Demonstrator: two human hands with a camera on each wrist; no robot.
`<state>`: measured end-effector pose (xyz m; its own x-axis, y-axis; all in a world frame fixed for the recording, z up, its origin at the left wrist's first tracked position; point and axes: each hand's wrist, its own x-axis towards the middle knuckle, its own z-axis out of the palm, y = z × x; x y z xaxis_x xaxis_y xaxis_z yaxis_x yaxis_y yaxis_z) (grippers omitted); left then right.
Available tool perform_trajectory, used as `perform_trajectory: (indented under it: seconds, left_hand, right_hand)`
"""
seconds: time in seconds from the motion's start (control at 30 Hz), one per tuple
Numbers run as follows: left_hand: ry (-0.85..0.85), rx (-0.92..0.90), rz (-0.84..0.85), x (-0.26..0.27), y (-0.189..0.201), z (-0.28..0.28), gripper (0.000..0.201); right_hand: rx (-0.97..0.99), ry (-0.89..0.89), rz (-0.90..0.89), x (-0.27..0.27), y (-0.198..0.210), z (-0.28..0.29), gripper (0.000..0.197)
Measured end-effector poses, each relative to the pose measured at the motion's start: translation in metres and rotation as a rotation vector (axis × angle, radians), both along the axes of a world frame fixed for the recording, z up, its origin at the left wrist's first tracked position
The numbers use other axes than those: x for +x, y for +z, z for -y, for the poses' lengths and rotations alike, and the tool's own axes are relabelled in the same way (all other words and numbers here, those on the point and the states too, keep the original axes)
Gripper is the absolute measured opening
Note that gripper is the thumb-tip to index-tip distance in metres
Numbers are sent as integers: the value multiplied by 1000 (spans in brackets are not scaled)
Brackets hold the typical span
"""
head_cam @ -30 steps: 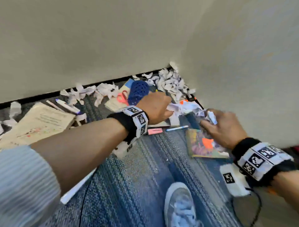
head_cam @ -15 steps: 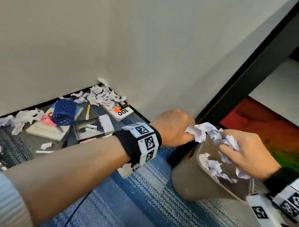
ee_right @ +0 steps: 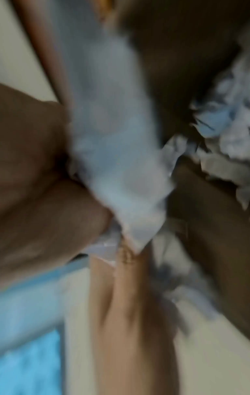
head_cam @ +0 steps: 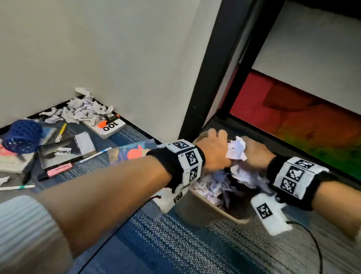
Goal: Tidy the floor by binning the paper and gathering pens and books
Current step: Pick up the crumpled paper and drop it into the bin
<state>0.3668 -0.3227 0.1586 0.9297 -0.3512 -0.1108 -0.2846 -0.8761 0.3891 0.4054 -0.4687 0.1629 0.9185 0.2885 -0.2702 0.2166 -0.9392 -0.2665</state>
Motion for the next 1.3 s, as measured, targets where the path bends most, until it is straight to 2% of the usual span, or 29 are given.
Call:
perform_trajectory:
  seconds: [0.07,0.1,0.17,0.2,0.23,0.27,0.3,0.37,0.47,0.53,0.63,0.7,0.8,0.87,0.93,1.1,1.17,1.3]
  left_hand:
    - [-99,78,-67,2,2,-3,69]
    - [-130,102,-155,1,4,-5,74]
    - [-134,79,-323,1,5,-11,74]
    - [-128,81,-359,0,4,-13,68]
    - [-125,101,-353,0,3,-16,65]
    - [-127,122,-316,-2,3,-20,65]
    - [-130,132,-270,-3,5,-25,64]
    - [-113,71,-154,-5,14,-41,55]
    - [-32,-46,-57,-7,30,-80,33]
    - [13,-11,-15,-11,35,-114,22]
    - [32,139,20,-26,41,-169,15]
    - [7,281,44,-40,45,-214,17]
    - [-25,468,111,-62,48,-290,17]
    - [7,496,143,-77,46,-346,21]
    - [64,434,153,-96,39,-403,23]
    - [253,307,44,-170,5,-524,17]
    - [333,320,-54,-198,-17,-565,17]
    - [430,420,-272,-222,-54,-616,23]
  right_hand:
    - [265,-20,-212,-2,1,-2,17]
    - [285,38,-263,-4,1,-2,22]
    - [125,63,-330,-4,4,3,16]
    - [74,36,-359,-2,6,7,30]
    - [11,30,-327,4,8,12,51]
    - [-19,22,-292,7,12,13,65]
    - [-24,26,-226,9,16,13,70]
    - [-64,77,-52,8,28,7,63]
    - [-25,144,183,0,47,-18,37]
    - [6,208,278,-10,56,-48,29]
    - [12,302,321,-24,63,-105,25]
    - [-9,346,282,-34,68,-149,27]
    - [-148,442,183,-49,73,-216,37]
    - [-239,503,158,-56,73,-261,40]
    - [-304,570,134,-61,69,-310,42]
    - [-505,743,105,-64,45,-425,36]
    - [-574,824,132,-65,36,-471,36]
    - [-550,966,192,-71,16,-545,38]
